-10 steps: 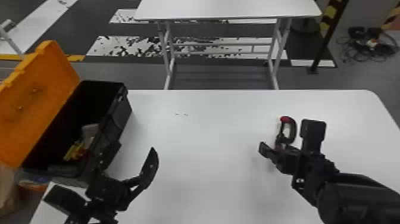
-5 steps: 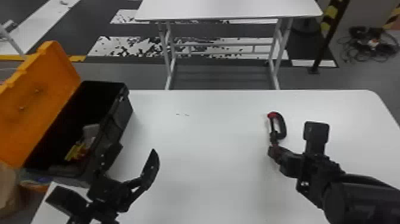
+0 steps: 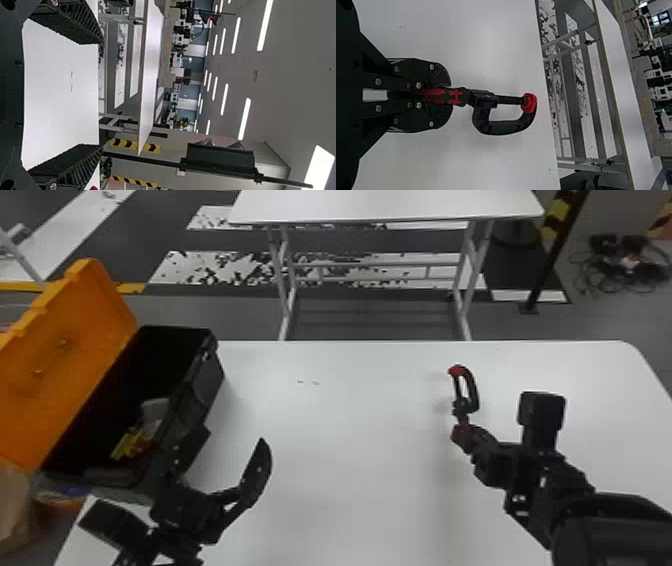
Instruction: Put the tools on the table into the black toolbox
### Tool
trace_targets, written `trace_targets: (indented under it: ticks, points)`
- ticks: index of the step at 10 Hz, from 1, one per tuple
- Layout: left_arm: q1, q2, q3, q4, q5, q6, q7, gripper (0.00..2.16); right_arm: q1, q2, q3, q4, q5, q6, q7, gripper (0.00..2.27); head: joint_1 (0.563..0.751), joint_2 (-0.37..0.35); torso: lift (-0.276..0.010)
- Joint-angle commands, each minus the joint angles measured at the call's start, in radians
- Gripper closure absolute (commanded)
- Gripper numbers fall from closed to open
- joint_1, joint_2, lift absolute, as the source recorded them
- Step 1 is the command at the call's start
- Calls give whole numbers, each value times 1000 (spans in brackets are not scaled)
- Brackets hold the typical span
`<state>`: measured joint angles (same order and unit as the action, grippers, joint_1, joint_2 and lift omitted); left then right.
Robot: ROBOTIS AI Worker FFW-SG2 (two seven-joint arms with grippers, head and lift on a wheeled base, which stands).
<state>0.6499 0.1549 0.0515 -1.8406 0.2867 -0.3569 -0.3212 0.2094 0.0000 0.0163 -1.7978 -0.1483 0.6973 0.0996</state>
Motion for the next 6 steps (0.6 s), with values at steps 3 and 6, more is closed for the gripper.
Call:
trace_targets:
  ticks: [3,6]
  points:
    - [-19,0,-18,-12,38,10,-29,56,64,1,16,-54,56,-54,51,2243,695,83,-75]
    - [-35,0,-18,-49,71,98,-50,60,139,1,47,-110,113,-155,111,2243,695,89,-75]
